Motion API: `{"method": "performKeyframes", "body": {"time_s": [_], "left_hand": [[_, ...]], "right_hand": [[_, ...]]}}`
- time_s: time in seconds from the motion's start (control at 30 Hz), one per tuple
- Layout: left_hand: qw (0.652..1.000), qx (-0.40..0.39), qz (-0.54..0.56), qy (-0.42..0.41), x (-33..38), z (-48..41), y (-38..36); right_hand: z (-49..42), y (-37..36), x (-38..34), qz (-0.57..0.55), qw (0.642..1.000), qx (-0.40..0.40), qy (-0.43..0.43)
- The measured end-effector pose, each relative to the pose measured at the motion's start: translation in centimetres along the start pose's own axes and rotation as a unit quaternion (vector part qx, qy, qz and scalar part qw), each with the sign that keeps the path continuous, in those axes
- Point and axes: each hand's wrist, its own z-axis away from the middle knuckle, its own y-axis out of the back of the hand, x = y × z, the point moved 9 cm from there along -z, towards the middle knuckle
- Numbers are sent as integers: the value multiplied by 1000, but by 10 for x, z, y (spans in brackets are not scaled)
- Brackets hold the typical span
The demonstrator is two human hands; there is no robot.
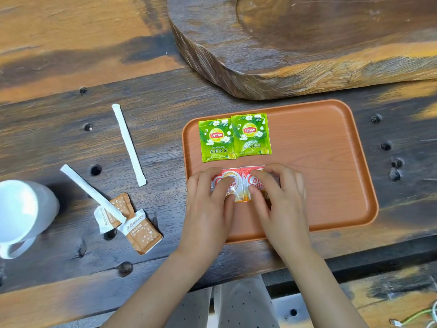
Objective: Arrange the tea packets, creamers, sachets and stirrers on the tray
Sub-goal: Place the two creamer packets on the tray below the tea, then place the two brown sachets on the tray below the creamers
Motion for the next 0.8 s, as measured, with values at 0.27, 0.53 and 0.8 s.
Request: {"method": "performKeyframes", "body": {"time_s": [0.27, 0.53, 0.8], "left_hand": [[1000, -2, 1, 8, -3, 1, 1], [999, 25, 16, 36, -20, 14, 32], [976, 136, -15, 171, -111, 71, 107]], "right_hand": [[-1, 0, -2, -1, 1000, 5, 1], [-3, 3, -27, -18, 999, 3, 29], [3, -44, -117, -41, 984, -76, 157]]}}
